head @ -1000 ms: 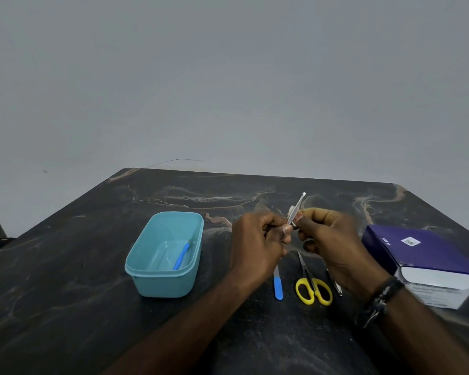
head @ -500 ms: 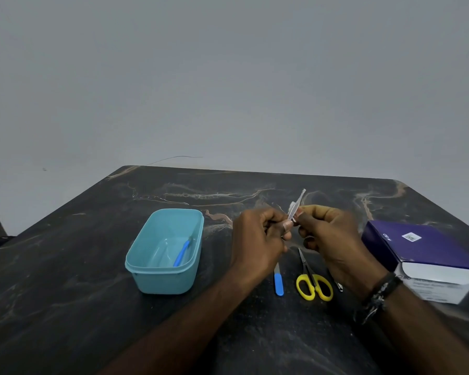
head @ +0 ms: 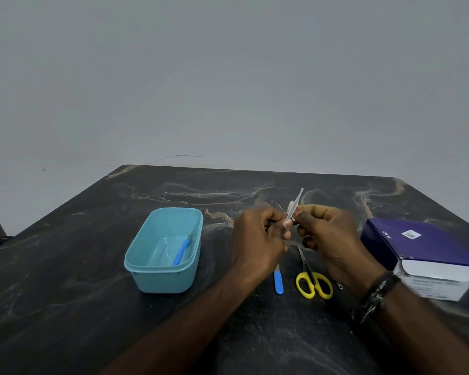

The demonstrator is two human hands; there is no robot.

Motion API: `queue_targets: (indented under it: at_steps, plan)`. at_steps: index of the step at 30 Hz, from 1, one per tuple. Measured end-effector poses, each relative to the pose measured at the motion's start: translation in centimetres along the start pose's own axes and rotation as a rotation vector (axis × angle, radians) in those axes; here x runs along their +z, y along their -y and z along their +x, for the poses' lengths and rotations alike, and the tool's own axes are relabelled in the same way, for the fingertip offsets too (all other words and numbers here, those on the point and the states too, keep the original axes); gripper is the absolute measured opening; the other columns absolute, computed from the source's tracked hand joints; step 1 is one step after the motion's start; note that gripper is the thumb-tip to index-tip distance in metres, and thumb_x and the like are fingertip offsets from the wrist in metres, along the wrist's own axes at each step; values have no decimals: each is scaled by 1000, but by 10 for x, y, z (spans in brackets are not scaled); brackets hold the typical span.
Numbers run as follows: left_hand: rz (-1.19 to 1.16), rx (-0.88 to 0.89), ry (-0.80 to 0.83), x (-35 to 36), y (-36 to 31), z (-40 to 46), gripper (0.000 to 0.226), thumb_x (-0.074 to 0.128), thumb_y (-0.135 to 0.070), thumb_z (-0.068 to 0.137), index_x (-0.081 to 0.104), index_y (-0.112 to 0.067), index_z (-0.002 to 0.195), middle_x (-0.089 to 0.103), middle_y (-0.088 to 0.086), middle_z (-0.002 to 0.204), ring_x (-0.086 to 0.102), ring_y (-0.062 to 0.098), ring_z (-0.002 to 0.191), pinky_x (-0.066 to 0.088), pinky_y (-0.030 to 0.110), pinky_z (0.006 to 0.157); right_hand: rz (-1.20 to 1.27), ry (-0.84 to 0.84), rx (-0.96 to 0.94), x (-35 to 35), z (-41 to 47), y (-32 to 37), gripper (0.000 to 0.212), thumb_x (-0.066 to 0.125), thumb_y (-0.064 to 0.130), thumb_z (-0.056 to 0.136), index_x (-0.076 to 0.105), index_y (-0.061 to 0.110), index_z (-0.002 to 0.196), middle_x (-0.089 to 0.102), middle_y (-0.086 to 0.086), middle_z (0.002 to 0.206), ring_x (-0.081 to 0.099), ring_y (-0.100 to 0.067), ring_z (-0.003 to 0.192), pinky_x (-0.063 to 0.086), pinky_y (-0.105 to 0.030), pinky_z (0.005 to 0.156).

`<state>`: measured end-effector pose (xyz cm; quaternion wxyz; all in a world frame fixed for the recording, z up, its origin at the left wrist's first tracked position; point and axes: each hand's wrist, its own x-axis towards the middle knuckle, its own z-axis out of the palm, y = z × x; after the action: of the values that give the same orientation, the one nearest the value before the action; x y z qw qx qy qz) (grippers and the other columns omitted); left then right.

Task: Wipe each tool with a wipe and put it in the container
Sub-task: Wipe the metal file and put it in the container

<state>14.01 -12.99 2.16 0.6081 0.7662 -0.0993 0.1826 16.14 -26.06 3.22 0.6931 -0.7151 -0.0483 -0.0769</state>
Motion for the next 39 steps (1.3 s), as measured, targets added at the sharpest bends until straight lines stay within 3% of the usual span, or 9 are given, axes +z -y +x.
queue_targets:
  at_steps: [7,10,14,16,25,31,34,39]
  plan:
    - [8,-3,81,4,-5,-4,13,60,-12,93,70,-9,86,66,1,65,57,4,47,49,17,48,69,-167,-28,-3,2,5,14,64,14,89,70,6,79,59,-16,74,46,-13,56,39,-25,49]
    - [25,9,79,4,-5,-5,12,60,-13,93,70,-9,86,67,1,65,59,6,49,51,20,49,76,-153,-12,-4,3,4,14,64,15,89,70,6,81,59,-16,76,46,-12,56,39,-24,49]
    - [37,19,20,2,-2,-3,13,61,-13,93,70,-11,84,67,0,65,60,7,50,55,29,52,44,-10,43,-3,3,1,16,64,16,89,72,7,80,60,-12,73,49,-13,60,39,-25,51]
    - [35,15,10,1,-2,-2,13,60,-13,93,69,-10,85,67,0,64,59,6,49,53,25,51,32,11,54,-3,3,1,16,63,15,90,72,6,80,59,-13,73,49,-14,61,40,-26,52]
    - [59,22,89,4,-4,-3,12,61,-17,93,69,-13,86,67,-2,64,56,0,47,50,25,53,102,-171,41,-6,5,7,13,64,11,88,70,5,79,58,-18,79,46,-14,57,38,-27,51]
    - [56,58,-14,5,-5,-4,12,63,-20,91,71,-14,86,67,-2,67,62,8,57,58,35,58,123,-166,46,-5,4,8,11,63,9,88,70,5,80,60,-13,76,47,-13,58,38,-25,51]
    - [-53,-2,-102,4,-9,-1,8,65,-20,90,70,-15,85,66,-1,67,61,12,55,57,36,55,142,-149,43,-5,5,8,11,62,7,88,69,7,80,60,-11,74,48,-13,58,38,-25,50]
    - [-532,-272,-190,-2,-20,4,4,66,-6,88,67,-5,92,64,5,65,55,11,46,50,24,44,110,-91,-32,-4,0,11,16,63,10,89,68,8,74,56,-14,74,46,-14,59,37,-27,53]
